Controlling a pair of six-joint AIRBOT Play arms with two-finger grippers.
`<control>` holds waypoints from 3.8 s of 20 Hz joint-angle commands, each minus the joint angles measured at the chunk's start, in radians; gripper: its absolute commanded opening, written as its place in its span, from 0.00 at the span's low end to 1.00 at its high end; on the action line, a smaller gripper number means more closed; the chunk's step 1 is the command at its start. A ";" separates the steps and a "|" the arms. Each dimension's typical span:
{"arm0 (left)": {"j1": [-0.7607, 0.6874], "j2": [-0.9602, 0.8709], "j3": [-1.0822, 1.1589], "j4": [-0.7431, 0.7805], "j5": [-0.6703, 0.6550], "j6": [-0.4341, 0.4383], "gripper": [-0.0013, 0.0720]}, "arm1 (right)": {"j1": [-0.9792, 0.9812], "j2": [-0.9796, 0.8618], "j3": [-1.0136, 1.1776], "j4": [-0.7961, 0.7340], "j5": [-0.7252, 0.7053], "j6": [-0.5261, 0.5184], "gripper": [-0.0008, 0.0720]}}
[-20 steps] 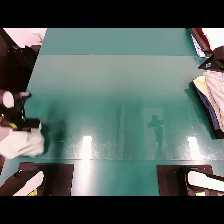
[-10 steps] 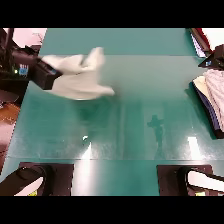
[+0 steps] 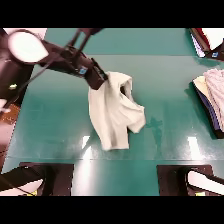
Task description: Fold the shirts.
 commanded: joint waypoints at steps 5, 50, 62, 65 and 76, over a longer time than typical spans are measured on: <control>0.208 -0.093 0.005 -0.004 -0.118 -0.278 0.92 | 0.000 0.012 0.001 -0.003 -0.028 0.000 0.04; 0.259 0.326 -0.269 0.170 -0.125 -0.399 0.05 | 0.486 -0.204 -0.780 0.119 -0.481 -0.027 0.36; 0.259 0.327 0.248 0.278 -0.128 -0.398 0.05 | 0.105 0.190 -0.276 0.119 -0.465 -0.027 0.04; 0.259 0.327 0.401 0.268 -0.159 -0.399 0.05 | 0.002 0.283 -0.140 0.118 -0.463 -0.029 0.04; 0.259 0.393 0.509 -0.134 -0.258 -0.399 0.05 | -0.315 0.419 0.259 0.120 -0.288 -0.061 0.03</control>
